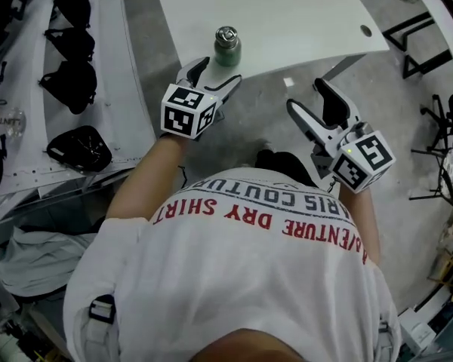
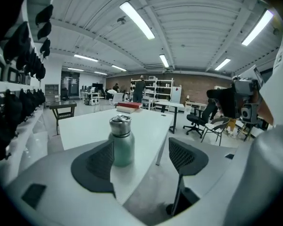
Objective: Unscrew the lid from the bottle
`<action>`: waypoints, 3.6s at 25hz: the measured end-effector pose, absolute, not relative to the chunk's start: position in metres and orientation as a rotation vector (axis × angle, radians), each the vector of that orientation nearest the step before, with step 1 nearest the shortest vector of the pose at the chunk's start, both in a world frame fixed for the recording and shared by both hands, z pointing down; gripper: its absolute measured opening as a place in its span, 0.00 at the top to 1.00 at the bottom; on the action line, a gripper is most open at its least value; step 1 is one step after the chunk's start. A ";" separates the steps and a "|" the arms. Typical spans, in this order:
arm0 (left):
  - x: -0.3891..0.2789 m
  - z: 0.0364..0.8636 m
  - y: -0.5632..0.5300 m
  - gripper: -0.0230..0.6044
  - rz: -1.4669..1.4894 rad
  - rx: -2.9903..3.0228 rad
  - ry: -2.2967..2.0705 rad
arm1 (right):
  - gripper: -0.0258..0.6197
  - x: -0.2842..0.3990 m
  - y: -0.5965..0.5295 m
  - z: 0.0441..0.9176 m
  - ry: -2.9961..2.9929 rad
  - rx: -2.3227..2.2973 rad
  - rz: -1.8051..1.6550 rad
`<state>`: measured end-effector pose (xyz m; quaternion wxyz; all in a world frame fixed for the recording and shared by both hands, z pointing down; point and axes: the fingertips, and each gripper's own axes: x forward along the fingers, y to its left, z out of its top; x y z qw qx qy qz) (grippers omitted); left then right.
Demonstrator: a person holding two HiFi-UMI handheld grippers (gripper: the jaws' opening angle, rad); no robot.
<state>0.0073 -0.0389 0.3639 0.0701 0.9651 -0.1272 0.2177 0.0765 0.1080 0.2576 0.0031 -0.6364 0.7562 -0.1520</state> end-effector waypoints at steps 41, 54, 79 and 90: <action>0.056 0.450 -0.101 0.40 0.771 2.866 -0.313 | 0.47 0.076 -0.081 0.362 2.949 -1.575 -0.691; 0.056 0.450 -0.099 0.40 0.791 2.849 -0.330 | 0.48 0.048 -0.109 0.374 3.080 -1.508 -0.565; 0.055 0.452 -0.101 0.41 0.860 2.871 -0.153 | 0.57 0.042 -0.108 0.374 3.375 -1.124 -0.294; 0.055 0.450 -0.099 0.41 0.942 2.894 0.049 | 0.57 0.039 -0.104 0.370 3.557 -0.563 -0.167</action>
